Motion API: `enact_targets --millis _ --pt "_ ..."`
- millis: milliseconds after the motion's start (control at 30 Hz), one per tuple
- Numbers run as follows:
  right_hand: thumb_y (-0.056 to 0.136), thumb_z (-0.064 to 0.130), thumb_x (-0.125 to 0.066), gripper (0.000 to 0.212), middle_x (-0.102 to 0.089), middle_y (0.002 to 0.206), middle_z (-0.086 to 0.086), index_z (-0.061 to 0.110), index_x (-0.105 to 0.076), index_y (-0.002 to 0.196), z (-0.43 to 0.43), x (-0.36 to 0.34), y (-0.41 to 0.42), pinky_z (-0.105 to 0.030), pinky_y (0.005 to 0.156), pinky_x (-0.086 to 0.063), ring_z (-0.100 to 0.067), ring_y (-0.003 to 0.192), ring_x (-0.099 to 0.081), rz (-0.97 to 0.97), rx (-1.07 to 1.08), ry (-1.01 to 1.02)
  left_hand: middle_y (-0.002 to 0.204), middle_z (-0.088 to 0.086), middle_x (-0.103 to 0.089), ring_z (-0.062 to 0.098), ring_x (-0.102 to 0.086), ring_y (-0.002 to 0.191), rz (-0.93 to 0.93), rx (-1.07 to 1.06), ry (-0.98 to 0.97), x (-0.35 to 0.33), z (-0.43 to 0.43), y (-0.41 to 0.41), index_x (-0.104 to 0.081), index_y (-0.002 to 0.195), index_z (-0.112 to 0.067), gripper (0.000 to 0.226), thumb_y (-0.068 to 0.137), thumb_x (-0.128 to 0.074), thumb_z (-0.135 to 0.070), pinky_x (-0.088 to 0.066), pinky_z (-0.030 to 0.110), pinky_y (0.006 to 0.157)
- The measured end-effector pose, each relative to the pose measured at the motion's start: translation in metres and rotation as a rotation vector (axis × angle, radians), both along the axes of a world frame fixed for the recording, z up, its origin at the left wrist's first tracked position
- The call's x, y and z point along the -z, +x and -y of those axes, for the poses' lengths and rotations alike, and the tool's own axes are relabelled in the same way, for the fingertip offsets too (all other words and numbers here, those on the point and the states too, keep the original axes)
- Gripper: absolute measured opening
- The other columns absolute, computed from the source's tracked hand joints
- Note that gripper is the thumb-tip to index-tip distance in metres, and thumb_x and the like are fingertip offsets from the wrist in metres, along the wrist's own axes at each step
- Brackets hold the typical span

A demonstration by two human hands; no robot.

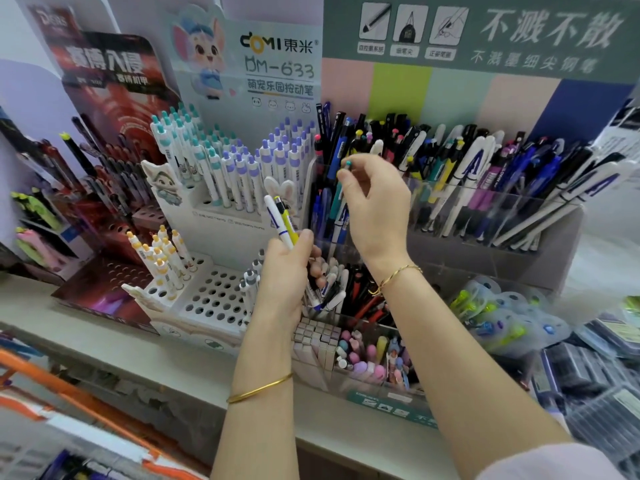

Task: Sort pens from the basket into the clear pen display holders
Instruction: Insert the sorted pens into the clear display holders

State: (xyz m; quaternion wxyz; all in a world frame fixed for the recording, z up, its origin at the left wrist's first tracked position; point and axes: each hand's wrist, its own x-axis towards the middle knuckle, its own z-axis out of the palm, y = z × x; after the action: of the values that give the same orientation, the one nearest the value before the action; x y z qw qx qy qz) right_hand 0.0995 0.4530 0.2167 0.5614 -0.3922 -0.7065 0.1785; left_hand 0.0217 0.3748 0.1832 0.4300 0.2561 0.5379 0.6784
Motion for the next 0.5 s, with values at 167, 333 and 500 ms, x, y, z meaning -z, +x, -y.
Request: enact_targets --millis 167,333,500 --pt "0.090 0.018 -0.064 0.017 -0.065 0.087 -0.003 0.009 -0.058 0.103 0.002 0.017 -0.003 -0.038 0.071 -0.051 -0.021 0.081 -0.061 0.265 0.048 -0.073 0.059 0.001 -0.038 0.010 -0.034 0.042 0.179 0.061 0.007 -0.005 0.001 0.002 -0.048 0.096 -0.008 0.011 0.097 -0.039 -0.002 -0.033 0.020 0.037" --pt "0.094 0.013 -0.057 0.016 -0.065 0.105 -0.006 0.008 -0.062 0.108 0.003 0.022 0.000 -0.033 0.081 -0.049 -0.022 0.097 -0.060 0.357 0.082 -0.153 0.051 0.003 -0.041 0.012 -0.038 0.041 0.114 0.145 0.002 -0.008 0.004 0.002 -0.043 0.073 -0.010 0.022 0.089 -0.036 0.003 -0.034 0.022 0.039" --pt "0.094 0.021 -0.058 0.017 -0.063 0.074 0.008 0.010 -0.071 0.093 0.013 0.010 0.009 -0.026 0.067 -0.050 -0.010 0.072 -0.060 0.115 -0.153 -0.413 0.064 0.001 -0.057 0.009 -0.048 0.050 0.029 0.149 0.019 -0.004 0.003 0.003 -0.050 0.092 -0.010 0.013 0.095 -0.042 0.000 -0.042 0.020 0.042"
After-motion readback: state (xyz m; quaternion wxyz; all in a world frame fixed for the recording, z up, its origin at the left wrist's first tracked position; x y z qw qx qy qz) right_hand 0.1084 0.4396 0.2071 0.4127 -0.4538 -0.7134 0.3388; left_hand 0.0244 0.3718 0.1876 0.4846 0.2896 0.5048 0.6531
